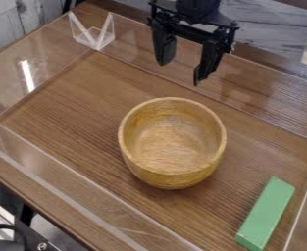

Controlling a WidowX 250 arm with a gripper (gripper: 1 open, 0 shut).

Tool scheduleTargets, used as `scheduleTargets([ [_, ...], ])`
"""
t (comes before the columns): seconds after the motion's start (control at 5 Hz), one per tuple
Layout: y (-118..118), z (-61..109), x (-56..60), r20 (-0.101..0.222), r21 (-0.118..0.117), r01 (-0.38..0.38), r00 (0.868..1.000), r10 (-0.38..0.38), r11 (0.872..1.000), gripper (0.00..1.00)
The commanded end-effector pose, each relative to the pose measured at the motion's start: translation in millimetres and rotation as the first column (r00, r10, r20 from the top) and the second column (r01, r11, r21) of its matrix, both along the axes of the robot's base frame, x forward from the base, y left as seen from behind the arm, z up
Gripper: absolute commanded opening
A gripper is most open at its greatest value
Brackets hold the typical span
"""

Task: Put the green block in the brown bowl

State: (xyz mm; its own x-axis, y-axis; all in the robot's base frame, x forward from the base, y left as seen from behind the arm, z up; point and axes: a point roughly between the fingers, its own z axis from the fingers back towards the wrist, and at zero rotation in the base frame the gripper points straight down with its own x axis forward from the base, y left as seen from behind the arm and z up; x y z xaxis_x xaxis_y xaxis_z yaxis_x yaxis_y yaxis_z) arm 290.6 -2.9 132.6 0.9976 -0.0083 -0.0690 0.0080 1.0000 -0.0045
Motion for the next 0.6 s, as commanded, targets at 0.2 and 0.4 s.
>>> scheduleTargets([
  [0.2,-84.9,-27.3,-20.7,-0.023,-0.033,0.084,0.996,-0.085,0.996,1.0],
  [0.4,-135.3,-47.9,-38.9,-0.011,-0.036,0.154,0.988,-0.154,0.987,1.0],
])
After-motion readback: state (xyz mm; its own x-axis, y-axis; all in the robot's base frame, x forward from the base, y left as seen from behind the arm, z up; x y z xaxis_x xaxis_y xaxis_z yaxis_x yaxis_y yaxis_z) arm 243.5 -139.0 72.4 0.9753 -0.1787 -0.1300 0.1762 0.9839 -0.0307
